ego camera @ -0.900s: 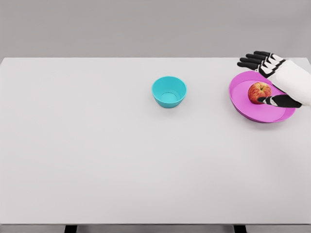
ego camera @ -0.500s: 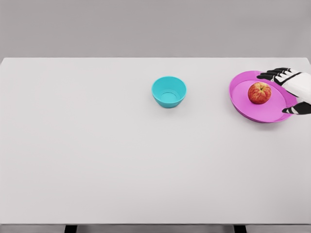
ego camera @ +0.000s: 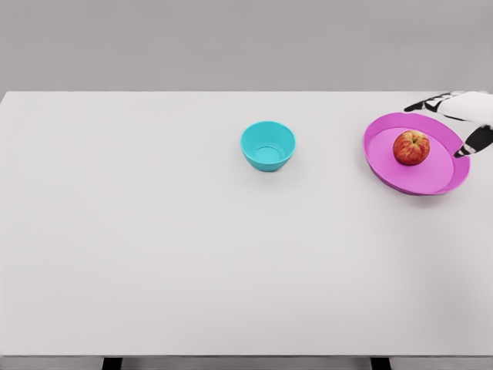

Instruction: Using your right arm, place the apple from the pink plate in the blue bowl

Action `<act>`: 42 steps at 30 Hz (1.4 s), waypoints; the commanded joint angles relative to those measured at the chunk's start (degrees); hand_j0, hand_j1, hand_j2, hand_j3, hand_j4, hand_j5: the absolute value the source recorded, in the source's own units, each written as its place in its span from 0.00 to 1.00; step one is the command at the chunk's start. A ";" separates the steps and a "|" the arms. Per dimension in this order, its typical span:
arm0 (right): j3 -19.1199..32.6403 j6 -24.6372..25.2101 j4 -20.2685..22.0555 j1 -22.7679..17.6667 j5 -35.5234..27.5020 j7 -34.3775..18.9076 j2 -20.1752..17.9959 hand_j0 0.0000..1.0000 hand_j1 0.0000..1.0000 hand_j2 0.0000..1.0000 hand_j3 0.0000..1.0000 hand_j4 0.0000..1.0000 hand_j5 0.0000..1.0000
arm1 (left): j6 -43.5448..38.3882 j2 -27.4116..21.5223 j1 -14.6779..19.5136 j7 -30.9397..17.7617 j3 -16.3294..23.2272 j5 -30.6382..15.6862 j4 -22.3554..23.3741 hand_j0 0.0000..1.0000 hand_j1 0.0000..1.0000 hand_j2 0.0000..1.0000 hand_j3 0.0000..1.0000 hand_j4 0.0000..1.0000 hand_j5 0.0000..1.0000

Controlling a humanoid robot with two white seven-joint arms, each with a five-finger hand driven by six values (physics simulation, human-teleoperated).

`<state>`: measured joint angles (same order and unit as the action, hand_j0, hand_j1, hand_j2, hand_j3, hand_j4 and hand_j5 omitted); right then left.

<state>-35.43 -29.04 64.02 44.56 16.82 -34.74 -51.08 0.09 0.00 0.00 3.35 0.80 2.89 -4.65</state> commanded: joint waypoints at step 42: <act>-11.95 -0.05 -16.99 7.56 1.90 -0.26 9.07 0.51 0.51 0.51 0.51 0.51 0.51 | 0.00 0.00 0.00 -0.01 0.00 0.01 -0.01 1.00 1.00 1.00 1.00 1.00 1.00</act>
<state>-47.13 -28.84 47.01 52.12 18.38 -34.69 -41.97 0.09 0.00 0.00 3.35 0.79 2.89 -4.66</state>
